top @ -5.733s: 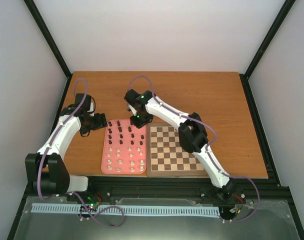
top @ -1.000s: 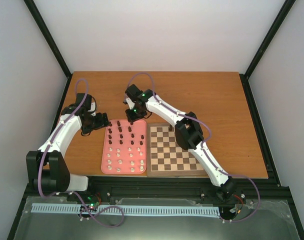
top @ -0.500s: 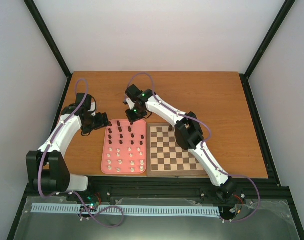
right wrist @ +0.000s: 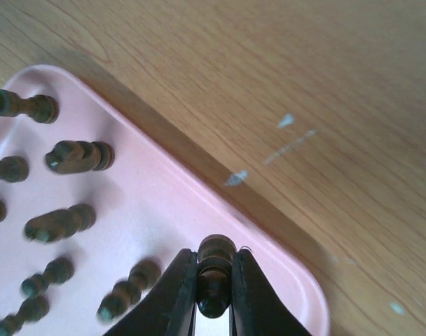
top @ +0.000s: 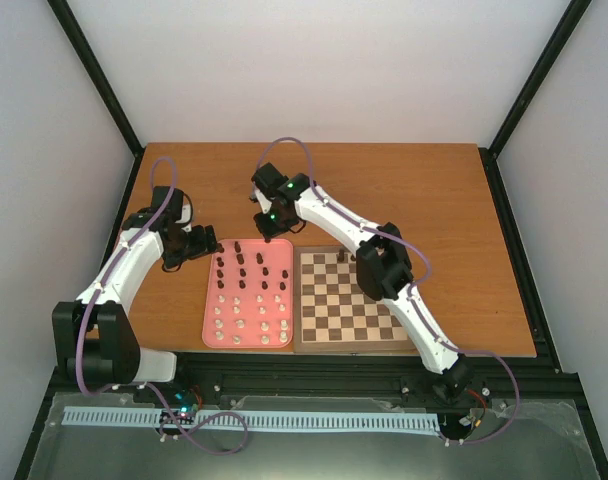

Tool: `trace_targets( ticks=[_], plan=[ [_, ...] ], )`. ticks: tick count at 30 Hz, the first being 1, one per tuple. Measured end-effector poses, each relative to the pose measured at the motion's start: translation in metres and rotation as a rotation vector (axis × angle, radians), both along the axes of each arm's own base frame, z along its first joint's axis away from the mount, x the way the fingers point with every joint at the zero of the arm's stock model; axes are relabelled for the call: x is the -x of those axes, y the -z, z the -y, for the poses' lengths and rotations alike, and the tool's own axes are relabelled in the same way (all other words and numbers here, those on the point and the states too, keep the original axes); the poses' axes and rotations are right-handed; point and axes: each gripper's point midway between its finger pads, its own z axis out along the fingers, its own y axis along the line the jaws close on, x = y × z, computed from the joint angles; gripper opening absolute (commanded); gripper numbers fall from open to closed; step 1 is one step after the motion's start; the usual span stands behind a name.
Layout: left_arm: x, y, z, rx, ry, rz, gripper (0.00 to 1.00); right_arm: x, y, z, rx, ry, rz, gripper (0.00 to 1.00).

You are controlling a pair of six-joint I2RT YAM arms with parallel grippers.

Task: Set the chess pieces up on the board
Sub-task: Pick up the chess piece from the storage box, then place the chess piece on the chessboard.

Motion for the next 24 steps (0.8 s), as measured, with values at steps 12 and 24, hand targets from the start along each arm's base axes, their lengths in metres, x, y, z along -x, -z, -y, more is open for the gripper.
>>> trace_targets(
  ticks=[12, 24],
  plan=[
    [0.0, 0.0, 0.0, 0.0, 0.0, 0.0, 1.0, 0.006, -0.104, 0.121, 0.055, 0.245, 0.207, 0.03],
    [0.0, 0.0, 0.002, 0.009, 0.004, 0.001, 1.0, 0.026, -0.047, 0.264, 0.231, 0.531, 0.13, 0.03]
  ],
)
